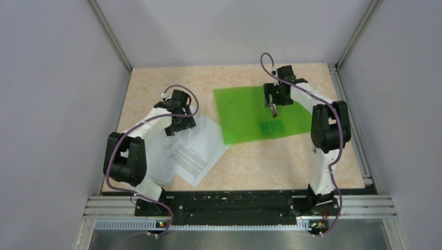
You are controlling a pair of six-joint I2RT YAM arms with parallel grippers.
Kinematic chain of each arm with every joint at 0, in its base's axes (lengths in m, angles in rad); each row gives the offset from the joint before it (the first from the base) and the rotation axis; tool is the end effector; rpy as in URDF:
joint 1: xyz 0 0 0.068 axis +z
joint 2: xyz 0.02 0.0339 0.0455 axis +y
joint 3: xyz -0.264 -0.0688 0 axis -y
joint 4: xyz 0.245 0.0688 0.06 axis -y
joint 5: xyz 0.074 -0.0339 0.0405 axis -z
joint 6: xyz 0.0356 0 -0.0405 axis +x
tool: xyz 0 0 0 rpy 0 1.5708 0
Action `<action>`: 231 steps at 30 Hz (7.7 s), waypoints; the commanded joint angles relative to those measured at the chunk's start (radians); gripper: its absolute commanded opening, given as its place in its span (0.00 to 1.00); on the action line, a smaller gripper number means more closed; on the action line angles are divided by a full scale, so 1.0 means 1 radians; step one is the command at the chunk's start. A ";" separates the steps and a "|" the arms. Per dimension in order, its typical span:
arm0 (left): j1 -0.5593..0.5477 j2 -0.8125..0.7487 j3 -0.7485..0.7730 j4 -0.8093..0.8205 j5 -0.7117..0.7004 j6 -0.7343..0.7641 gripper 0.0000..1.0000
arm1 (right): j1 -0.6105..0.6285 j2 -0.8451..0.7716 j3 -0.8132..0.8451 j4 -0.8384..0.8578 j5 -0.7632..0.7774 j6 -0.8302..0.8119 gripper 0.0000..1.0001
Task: Put the files into the folder
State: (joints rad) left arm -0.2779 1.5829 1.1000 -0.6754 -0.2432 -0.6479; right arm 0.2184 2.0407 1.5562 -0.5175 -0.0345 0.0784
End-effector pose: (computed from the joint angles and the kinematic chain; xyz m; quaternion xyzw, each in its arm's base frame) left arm 0.3020 -0.0772 0.2174 -0.2031 0.9504 0.0155 0.2349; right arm 0.4325 0.0972 0.1955 -0.0720 0.9570 0.0579 0.2750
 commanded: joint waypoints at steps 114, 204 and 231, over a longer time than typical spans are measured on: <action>0.968 -0.299 -0.555 0.442 0.365 -0.143 0.98 | 0.607 0.558 0.609 0.122 -0.200 0.410 0.94; 0.524 0.089 -0.144 0.182 0.503 0.112 0.96 | 0.685 0.359 0.403 0.035 -0.214 0.454 0.95; 0.523 0.186 0.039 0.157 0.387 0.220 0.98 | 0.633 0.044 -0.059 0.252 -0.136 0.647 0.96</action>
State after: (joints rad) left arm 0.2424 1.7073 1.0950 -0.5728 0.0700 -0.4633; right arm 0.8524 2.1525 1.5875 -0.3183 -0.2028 0.6361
